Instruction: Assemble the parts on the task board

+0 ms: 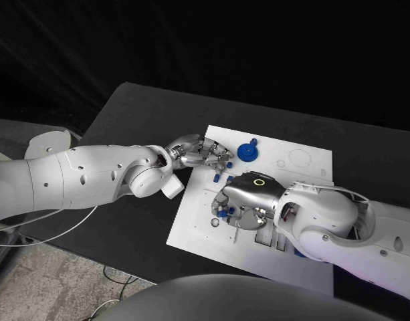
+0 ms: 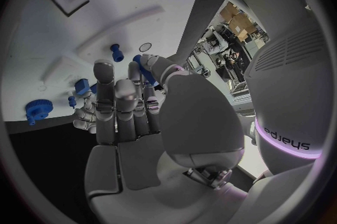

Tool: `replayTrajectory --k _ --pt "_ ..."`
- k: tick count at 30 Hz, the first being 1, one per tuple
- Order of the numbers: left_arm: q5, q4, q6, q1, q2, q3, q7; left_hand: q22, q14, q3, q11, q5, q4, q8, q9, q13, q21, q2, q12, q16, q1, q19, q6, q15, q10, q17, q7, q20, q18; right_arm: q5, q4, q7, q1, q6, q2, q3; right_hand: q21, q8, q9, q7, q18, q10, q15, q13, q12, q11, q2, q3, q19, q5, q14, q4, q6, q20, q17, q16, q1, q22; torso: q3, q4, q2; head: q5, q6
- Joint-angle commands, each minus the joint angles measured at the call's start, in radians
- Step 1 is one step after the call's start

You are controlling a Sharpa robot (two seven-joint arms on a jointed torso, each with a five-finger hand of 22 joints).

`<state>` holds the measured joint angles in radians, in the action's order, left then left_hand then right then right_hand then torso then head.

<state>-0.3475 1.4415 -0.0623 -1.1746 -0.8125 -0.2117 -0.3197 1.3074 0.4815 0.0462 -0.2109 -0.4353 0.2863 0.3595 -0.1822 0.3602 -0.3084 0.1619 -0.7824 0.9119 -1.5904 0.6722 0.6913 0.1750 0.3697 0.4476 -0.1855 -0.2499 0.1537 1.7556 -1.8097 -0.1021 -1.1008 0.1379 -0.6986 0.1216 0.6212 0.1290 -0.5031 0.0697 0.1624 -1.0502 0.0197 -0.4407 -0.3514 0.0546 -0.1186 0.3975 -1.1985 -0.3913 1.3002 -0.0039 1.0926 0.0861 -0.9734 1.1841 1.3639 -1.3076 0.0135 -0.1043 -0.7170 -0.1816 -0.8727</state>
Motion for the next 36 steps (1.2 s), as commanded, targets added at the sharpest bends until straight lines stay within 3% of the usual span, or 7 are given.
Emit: replayTrajectory --k 1,6,13,30,36 --pt "0.001 -0.001 0.023 0.003 0.002 -0.002 0.010 0.021 0.000 -0.001 -0.007 -0.003 0.004 0.003 0.001 -0.001 0.004 0.006 -0.006 0.005 0.001 0.001 -0.006 0.008 0.000 -0.001 -0.001 -0.003 -0.010 -0.027 -0.002 0.013 0.002 -0.008 0.004 0.000 0.007 -0.001 0.001 0.034 -0.006 -0.011 -0.008 0.013 0.013 0.001 0.002 0.002 0.002 -0.008 0.000 0.007 0.031 0.008 -0.002 0.005 0.009 -0.057 -0.0001 -0.0004 -0.001 0.000 0.000" --pt "0.001 -0.001 0.025 0.003 0.002 -0.002 0.011 0.021 0.000 -0.001 -0.007 -0.003 0.004 0.003 0.001 -0.001 0.004 0.006 -0.006 0.005 0.001 0.001 -0.006 0.008 0.000 -0.001 -0.001 -0.003 -0.010 -0.030 0.002 0.010 0.007 -0.027 0.012 0.000 0.021 -0.001 0.001 0.036 -0.007 -0.025 -0.009 0.045 0.040 0.002 0.002 0.004 -0.003 -0.033 0.003 0.006 0.032 0.008 -0.006 0.009 0.014 -0.059 -0.0003 -0.0012 -0.001 0.000 0.000" --pt "0.001 0.000 0.025 0.004 0.001 -0.002 0.015 0.021 0.000 -0.001 -0.007 -0.003 0.004 0.003 0.001 -0.001 0.004 0.006 -0.006 0.005 0.001 0.001 -0.006 0.008 0.000 -0.001 -0.001 -0.003 -0.010 -0.003 0.010 -0.009 0.016 -0.059 0.024 0.002 0.014 -0.005 0.004 0.039 -0.006 -0.027 -0.012 0.067 0.061 0.007 -0.001 0.002 0.003 -0.031 0.000 0.006 0.026 0.010 0.001 0.005 0.013 -0.057 -0.0003 -0.0009 -0.002 -0.002 0.000" --pt "0.001 0.000 0.032 0.004 0.002 -0.002 0.024 0.021 0.000 -0.001 -0.007 -0.003 0.005 0.004 0.001 -0.002 0.004 0.008 -0.007 0.005 0.003 0.002 -0.006 0.009 0.000 -0.001 -0.002 -0.003 -0.011 0.143 -0.002 -0.042 0.020 -0.060 0.039 0.002 -0.003 -0.005 0.004 0.035 -0.003 -0.028 -0.012 0.081 0.074 0.006 -0.007 -0.002 0.013 -0.024 -0.008 0.007 0.028 0.011 0.014 -0.004 0.010 -0.053 -0.0002 -0.0001 -0.001 -0.005 0.000" --pt "0.001 0.000 0.034 0.004 0.002 -0.002 0.025 0.021 0.000 -0.001 -0.007 -0.003 0.004 0.004 0.002 -0.003 0.004 0.008 -0.007 0.006 0.004 0.002 -0.006 0.009 0.000 -0.002 -0.002 -0.003 -0.011 0.188 -0.014 -0.063 0.020 -0.073 0.041 0.002 -0.025 0.003 0.000 0.027 0.001 -0.038 -0.011 0.084 0.072 0.002 -0.011 -0.007 0.026 -0.032 -0.019 0.005 0.042 0.010 0.028 -0.015 0.011 -0.048 -0.0007 -0.0004 -0.001 -0.006 0.000"
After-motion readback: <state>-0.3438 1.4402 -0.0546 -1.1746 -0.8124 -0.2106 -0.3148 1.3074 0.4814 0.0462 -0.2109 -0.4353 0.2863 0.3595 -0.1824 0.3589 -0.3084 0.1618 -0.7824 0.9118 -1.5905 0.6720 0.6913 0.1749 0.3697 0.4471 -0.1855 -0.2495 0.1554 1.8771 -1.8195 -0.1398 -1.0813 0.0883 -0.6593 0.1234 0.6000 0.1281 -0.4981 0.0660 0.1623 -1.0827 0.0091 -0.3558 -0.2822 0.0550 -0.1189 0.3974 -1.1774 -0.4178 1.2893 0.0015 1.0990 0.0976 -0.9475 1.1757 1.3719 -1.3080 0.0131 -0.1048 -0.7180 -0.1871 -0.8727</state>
